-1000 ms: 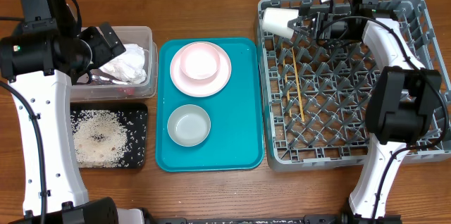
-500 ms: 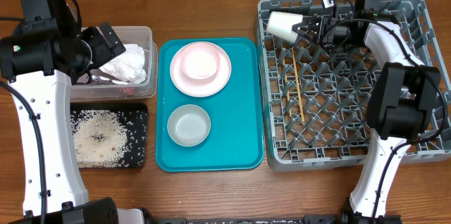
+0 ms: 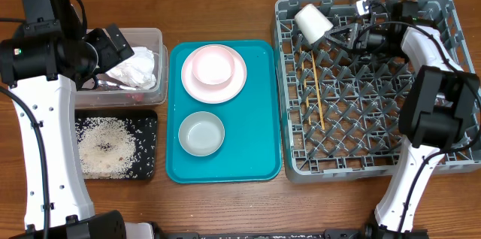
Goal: Sort waste into correct bins and load items into the dishwasher
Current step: 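Carry the white cup to the rack's back-left corner and set it down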
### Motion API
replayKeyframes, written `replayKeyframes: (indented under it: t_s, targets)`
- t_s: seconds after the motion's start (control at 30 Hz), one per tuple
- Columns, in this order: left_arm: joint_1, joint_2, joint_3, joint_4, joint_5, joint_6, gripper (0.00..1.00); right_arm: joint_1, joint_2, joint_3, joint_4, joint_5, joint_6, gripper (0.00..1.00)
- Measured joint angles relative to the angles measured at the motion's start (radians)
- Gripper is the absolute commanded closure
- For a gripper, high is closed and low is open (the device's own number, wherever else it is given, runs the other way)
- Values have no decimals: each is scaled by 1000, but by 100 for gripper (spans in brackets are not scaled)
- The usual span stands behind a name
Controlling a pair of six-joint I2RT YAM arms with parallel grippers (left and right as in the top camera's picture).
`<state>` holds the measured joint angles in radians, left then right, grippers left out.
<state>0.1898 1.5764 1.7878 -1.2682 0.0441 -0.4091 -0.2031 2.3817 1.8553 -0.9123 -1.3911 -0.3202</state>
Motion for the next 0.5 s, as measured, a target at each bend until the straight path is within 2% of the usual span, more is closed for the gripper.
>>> replayKeyframes:
  t_s: [0.33, 0.5]
  targets:
    - [0, 0, 0, 0, 0, 0, 0, -45, 0, 0, -127, 5, 0, 77]
    - [0, 0, 0, 0, 0, 0, 0, -66, 0, 3, -198, 89, 1, 77]
